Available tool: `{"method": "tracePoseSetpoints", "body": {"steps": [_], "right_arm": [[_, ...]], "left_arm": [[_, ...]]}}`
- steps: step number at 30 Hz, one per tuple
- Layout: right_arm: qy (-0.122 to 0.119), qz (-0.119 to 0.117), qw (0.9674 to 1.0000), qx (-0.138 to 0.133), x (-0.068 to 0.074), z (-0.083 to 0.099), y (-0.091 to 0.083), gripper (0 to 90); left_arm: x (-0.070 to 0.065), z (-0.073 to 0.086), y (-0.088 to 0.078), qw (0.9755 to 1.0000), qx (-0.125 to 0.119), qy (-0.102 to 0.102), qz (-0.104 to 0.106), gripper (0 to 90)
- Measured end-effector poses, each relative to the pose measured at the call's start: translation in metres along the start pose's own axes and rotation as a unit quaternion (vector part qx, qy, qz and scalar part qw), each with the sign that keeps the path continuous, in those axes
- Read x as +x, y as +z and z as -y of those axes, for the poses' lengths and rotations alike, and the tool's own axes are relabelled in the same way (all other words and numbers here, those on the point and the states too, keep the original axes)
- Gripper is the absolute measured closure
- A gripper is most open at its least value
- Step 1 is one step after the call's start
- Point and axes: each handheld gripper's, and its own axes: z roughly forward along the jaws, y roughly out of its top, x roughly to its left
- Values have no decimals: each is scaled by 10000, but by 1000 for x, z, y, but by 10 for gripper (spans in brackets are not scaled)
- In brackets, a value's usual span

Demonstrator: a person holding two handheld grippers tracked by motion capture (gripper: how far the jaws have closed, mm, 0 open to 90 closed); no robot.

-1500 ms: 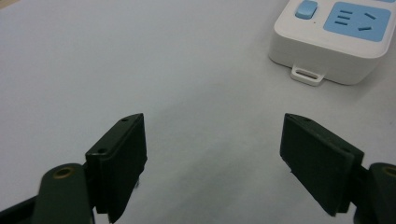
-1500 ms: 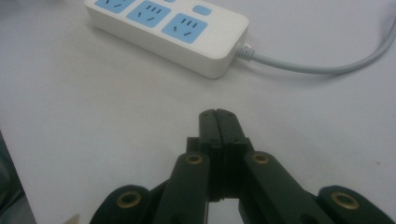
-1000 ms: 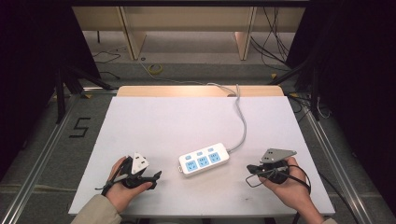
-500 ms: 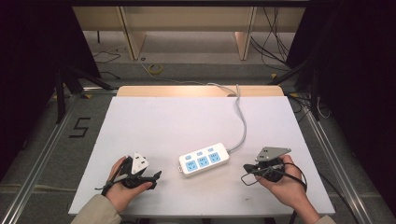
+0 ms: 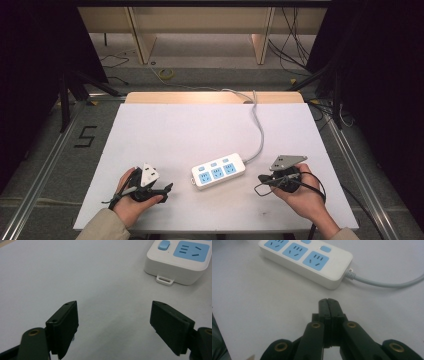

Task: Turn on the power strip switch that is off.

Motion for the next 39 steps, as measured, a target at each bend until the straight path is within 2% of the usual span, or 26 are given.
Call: {"method": "tracePoseSetpoints", "body": {"steps": [14, 39], "right_arm": [[-95, -78, 9998, 163, 1, -12, 3, 900], [-186, -141, 9994, 273, 2, -29, 7, 900]], "left_arm": [[-1, 0, 0, 10000, -1, 8, -9, 228], [-1, -1, 0, 10000, -3, 15, -16, 224]]}}
